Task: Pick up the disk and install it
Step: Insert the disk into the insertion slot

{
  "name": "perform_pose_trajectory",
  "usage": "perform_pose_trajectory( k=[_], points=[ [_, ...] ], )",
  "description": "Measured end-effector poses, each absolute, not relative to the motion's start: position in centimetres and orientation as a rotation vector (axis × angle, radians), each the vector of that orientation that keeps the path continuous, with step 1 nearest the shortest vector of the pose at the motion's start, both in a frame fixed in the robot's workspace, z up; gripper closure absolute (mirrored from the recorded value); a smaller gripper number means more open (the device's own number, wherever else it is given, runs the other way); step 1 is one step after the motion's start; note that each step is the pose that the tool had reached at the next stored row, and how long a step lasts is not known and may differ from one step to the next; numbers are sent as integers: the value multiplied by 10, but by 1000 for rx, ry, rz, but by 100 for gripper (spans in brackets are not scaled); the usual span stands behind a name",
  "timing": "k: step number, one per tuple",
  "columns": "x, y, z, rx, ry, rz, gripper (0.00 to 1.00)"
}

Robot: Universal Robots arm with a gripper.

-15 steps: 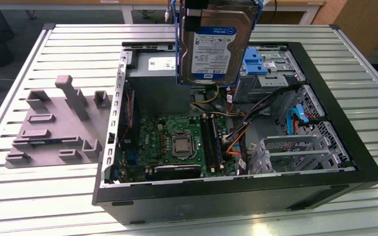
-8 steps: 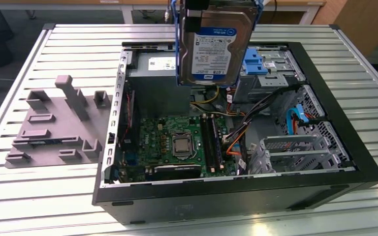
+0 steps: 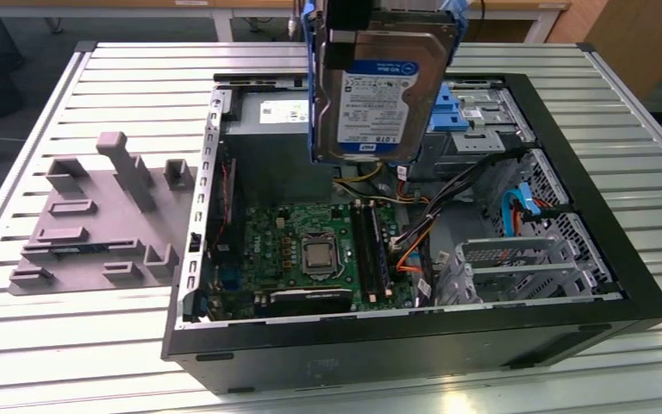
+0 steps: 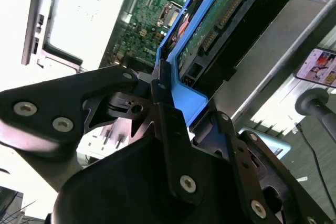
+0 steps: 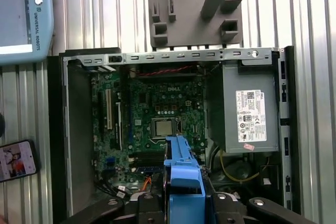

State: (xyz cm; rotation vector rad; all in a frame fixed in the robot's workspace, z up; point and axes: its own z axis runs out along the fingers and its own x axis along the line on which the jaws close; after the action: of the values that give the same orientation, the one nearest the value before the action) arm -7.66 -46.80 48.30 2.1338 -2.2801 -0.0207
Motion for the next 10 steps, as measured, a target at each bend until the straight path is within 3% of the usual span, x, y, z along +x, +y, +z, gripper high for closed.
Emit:
perform_pose_trajectory(
  k=[10],
  points=[
    [-58, -493, 480, 2133, -2279, -19, 64]
  ],
)
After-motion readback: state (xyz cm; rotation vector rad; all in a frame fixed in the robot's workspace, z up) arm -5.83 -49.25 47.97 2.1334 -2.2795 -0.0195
